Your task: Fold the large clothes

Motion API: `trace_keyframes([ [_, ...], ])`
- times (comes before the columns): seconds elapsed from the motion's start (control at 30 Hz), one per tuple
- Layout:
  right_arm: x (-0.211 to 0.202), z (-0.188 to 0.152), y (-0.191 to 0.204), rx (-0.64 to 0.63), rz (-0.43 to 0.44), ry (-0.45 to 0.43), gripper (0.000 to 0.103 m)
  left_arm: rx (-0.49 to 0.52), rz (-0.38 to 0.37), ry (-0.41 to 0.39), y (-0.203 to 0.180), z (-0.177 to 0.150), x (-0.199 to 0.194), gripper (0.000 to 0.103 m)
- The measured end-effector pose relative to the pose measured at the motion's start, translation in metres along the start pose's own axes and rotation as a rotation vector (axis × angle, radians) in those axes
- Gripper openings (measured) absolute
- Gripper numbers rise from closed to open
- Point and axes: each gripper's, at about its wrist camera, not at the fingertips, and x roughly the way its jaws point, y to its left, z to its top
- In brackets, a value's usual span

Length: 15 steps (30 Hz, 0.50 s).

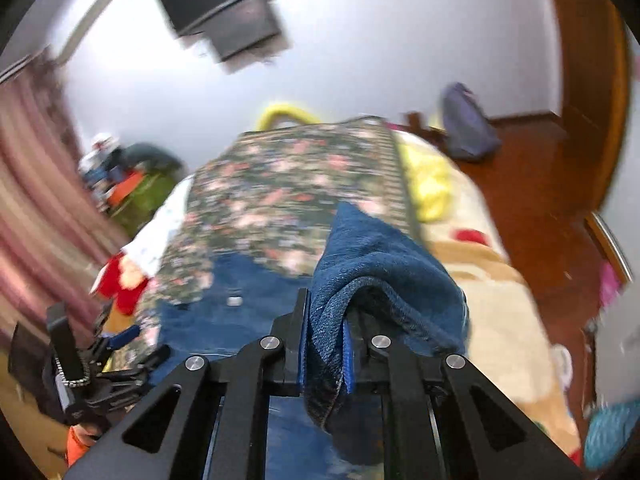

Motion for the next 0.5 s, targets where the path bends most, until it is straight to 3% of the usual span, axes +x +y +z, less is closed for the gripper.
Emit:
trace_keyframes([
  [0.2,0.052,-0.012,0.095,-0.119,0.095,0.076,0.011,-0.042,0.063,0.0,0.045,-0.021,-0.014,0.09],
  [0.27,0.081,-0.025,0.121,-0.144,0.115,0.137,0.011,-0.054,0.08,0.003,0.057,-0.029,-0.017,0.09],
  [0.5,0.163,-0.084,0.149,-0.167,0.104,0.374,0.011,-0.133,0.101,0.058,0.097,-0.063,-0.016,0.09],
])
